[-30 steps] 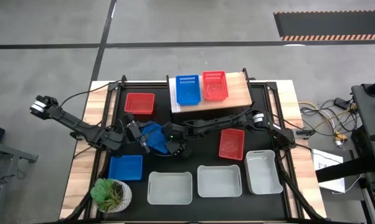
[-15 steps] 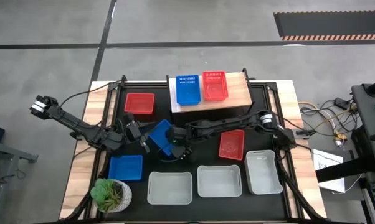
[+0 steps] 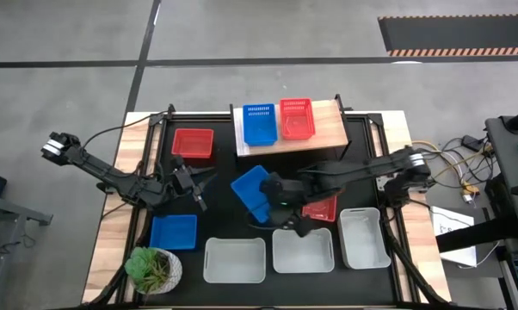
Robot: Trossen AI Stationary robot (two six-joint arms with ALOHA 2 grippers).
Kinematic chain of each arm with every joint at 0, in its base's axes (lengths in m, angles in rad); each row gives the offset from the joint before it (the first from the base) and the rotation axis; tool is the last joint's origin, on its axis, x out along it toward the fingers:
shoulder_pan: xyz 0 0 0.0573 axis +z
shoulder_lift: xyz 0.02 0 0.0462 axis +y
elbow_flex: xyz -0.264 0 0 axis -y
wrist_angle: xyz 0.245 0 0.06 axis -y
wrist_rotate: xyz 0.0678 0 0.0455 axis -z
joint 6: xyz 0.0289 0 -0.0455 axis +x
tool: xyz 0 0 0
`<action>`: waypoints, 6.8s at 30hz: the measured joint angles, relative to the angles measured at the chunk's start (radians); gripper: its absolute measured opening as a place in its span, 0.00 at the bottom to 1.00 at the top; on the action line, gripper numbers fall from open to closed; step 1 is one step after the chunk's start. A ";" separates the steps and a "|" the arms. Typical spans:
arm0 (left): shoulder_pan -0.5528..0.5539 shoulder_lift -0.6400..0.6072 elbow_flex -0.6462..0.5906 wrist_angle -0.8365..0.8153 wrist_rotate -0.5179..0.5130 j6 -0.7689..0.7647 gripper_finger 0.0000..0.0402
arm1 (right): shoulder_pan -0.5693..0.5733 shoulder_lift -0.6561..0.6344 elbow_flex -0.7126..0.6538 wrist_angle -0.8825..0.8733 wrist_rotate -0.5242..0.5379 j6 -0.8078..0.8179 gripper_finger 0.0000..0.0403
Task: Stack baskets on shelf by color
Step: Stack the top blue basket on the blue basket on the shelf, then put the middle white bin on the shelf
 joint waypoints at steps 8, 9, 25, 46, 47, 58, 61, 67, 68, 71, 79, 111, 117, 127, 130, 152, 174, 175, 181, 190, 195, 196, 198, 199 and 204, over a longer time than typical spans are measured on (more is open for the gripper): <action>0.000 0.003 0.000 0.019 0.000 0.000 0.20 | 0.023 -0.204 -0.002 -0.137 0.209 0.094 0.02; 0.000 0.003 0.000 0.028 0.000 0.000 0.20 | 0.005 -0.232 -0.006 -0.147 0.219 0.103 0.02; 0.000 0.002 0.008 0.034 0.000 0.000 0.20 | -0.505 -0.511 -0.093 -0.209 0.201 0.042 0.02; 0.001 0.006 0.006 0.035 0.000 0.000 0.20 | -0.952 -0.525 -0.333 -0.192 -0.166 -0.181 0.02; 0.001 0.007 0.006 0.035 0.000 0.001 0.20 | -0.951 -0.528 -0.328 -0.189 -0.166 -0.180 0.02; 0.028 -0.018 0.019 0.391 0.000 0.459 0.20 | -0.811 -0.480 -0.260 0.137 -0.232 -0.037 0.02; 0.028 -0.034 0.010 0.426 0.000 0.498 0.20 | -0.735 -0.422 -0.240 0.239 -0.271 -0.006 0.02; 0.027 -0.038 -0.017 0.409 0.000 0.472 0.20 | -0.640 -0.214 -0.047 0.217 -0.262 0.065 0.02; 0.027 -0.040 -0.017 0.410 -0.001 0.472 0.20 | -0.636 -0.178 -0.002 0.201 -0.263 0.071 0.02; 0.027 -0.040 -0.017 0.410 -0.001 0.472 0.20 | -0.635 -0.067 0.134 0.110 -0.262 0.079 0.02; 0.027 -0.043 -0.017 0.411 0.000 0.472 0.20 | -0.635 0.141 0.355 -0.045 -0.247 0.083 0.02; 0.026 -0.043 -0.017 0.412 0.000 0.468 0.20 | -0.605 0.285 0.402 -0.152 -0.221 0.003 0.14; 0.027 -0.043 -0.017 0.412 0.002 0.444 0.20 | -0.602 0.241 0.430 -0.173 -0.229 0.034 0.29; 0.026 0.098 -0.022 0.421 0.275 0.098 0.20 | -0.511 -0.022 0.173 -0.151 -0.682 -0.053 0.27; 0.022 0.208 -0.002 0.451 0.375 -0.042 0.20 | -0.416 -0.142 -0.050 0.051 -0.699 -0.057 0.21; 0.010 0.526 0.214 0.198 0.398 -0.484 0.20 | 0.075 -0.677 -0.974 0.693 0.012 0.437 0.02; -0.026 0.657 0.719 -1.489 0.918 -1.463 0.20 | 0.091 -0.667 -1.026 0.656 0.158 0.531 0.02; -0.024 0.660 0.719 -1.492 0.915 -1.438 0.20 | 0.091 -0.667 -1.026 0.655 0.179 0.533 0.02; -0.009 0.657 0.716 -1.488 0.880 -1.350 0.20 | 0.091 -0.662 -1.026 0.576 0.231 0.689 0.02; 0.031 0.644 0.753 -1.422 0.704 -1.081 0.20 | 0.093 -0.518 -1.022 0.472 0.202 0.792 0.17; 0.051 0.644 0.786 -1.393 0.683 -0.916 0.20 | 0.094 -0.450 -0.962 0.411 0.183 0.782 0.31; 0.052 0.644 0.794 -1.385 0.683 -0.885 0.20 | 0.094 -0.441 -0.943 0.372 0.160 0.783 0.33; 0.052 0.643 0.809 -1.367 0.683 -0.833 0.20 | 0.094 -0.429 -0.907 0.303 0.129 0.791 0.37; 0.052 0.643 0.814 -1.353 0.683 -0.806 0.20 | 0.095 -0.427 -0.888 0.279 0.123 0.804 0.39; 0.052 0.642 0.820 -1.208 0.670 -0.632 0.20 | 0.120 -0.437 -0.838 0.221 0.123 0.809 0.40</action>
